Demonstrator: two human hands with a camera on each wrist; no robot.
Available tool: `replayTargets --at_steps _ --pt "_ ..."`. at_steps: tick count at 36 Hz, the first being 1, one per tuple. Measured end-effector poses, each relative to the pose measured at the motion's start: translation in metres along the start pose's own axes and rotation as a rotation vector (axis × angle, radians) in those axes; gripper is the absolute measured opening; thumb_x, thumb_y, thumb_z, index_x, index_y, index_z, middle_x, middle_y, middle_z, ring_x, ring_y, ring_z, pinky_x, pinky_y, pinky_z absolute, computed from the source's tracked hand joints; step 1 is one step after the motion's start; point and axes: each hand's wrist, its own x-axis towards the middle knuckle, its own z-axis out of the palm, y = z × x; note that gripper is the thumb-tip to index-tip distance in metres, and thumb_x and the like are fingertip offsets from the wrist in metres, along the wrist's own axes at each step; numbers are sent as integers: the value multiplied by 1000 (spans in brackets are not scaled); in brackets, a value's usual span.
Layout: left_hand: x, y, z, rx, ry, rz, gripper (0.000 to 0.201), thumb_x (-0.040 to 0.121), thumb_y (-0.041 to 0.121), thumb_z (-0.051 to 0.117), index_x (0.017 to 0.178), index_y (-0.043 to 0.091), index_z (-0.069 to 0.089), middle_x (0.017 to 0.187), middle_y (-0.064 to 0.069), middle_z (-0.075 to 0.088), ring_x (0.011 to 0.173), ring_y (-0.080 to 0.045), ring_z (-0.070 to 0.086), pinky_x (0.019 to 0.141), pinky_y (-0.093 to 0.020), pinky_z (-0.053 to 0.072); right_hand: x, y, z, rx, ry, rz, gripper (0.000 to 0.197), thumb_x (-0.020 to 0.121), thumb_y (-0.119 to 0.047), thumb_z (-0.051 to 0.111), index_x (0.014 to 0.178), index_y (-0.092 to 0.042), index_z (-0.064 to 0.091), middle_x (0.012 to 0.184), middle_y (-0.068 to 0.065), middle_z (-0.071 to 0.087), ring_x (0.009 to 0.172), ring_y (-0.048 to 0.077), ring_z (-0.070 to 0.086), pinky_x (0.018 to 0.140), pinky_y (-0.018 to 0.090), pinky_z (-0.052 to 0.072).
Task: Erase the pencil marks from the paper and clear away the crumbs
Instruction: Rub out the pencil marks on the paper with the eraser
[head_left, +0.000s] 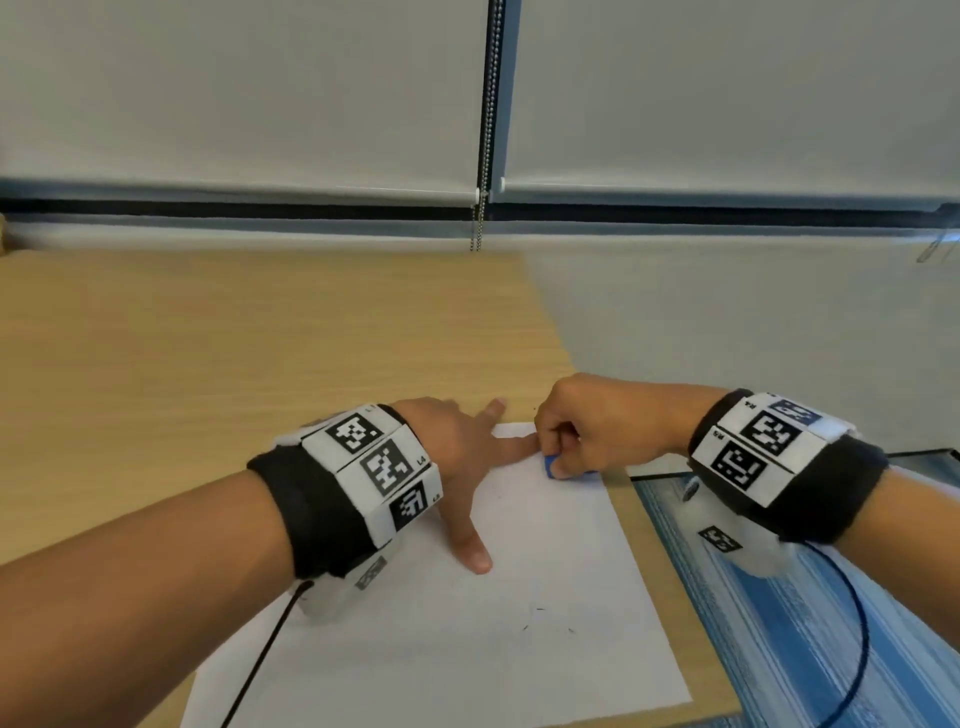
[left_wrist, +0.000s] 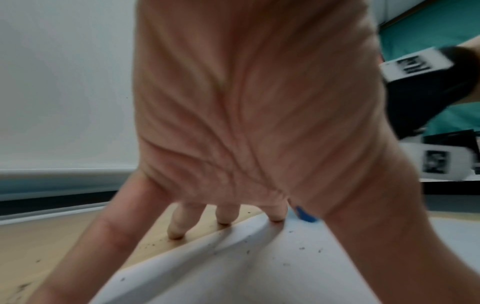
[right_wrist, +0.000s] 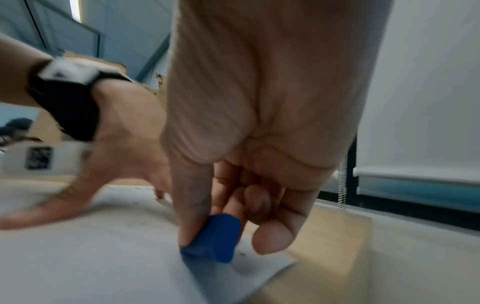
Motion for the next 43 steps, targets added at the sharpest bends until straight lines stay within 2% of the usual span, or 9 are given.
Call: replayTargets --at_steps 5,8,15,21,24,27,31,35,43 --pt "4 -2 0 -10 -29 -16 131 59 71 76 135 60 -30 154 8 -36 147 -41 -7 109 -62 23 2 6 0 -4 90 33 16 80 -15 70 68 -18 61 64 -8 57 53 3 48 50 11 36" --pt "1 0 -1 17 -6 -5 128 60 72 75 135 61 -29 156 6 -33 147 -39 -1 107 -58 28 -9 -1 8 45 -2 -28 6 81 -14 70 77 -9 69 72 2 67 58 5 52 54 11 39" --pt "5 1 -1 57 -17 -20 131 57 77 72 133 59 -33 155 5 -33 147 -37 13 103 -53 35 -9 -1 6 -5 66 4 11 81 -17 70 72 -16 66 70 -1 66 57 4 53 53 10 39" --pt "5 3 -3 46 -43 -34 132 58 73 75 137 57 -29 154 6 -37 148 -36 9 107 -54 30 -55 -35 20 35 -176 -37 7 81 -15 69 86 -10 71 81 2 70 68 11 59 61 16 45" --pt "4 3 -1 41 -30 -38 132 56 73 76 137 58 -28 155 7 -34 148 -36 9 107 -56 30 -63 -42 18 34 -304 -13 10 83 -18 71 90 -11 72 73 -4 66 61 2 56 57 12 43" --pt "-2 2 0 29 8 -17 131 57 73 75 142 56 -23 157 7 -29 148 -34 8 109 -56 29 -49 -30 1 53 -139 38 11 83 -17 71 92 -11 73 63 -11 61 53 -4 52 55 9 42" --pt "-11 -4 9 -50 96 -8 131 58 73 75 148 47 -16 159 7 -24 147 -28 15 112 -50 29 -15 2 -24 5 221 119 14 87 -17 65 96 -10 74 84 3 69 76 14 60 72 27 48" --pt "-21 -10 22 -122 195 -13 134 57 74 76 151 38 -12 159 7 -26 146 -22 17 110 -42 29 17 18 -29 -40 273 179 18 89 -10 61 101 -5 72 99 7 70 88 19 61 79 27 49" --pt "-52 -40 48 -221 321 -90 108 72 74 63 154 30 7 162 5 -13 143 -22 25 108 -40 35 52 14 -19 73 283 170 14 86 -8 66 98 -3 72 82 -3 60 82 11 55 65 15 40"
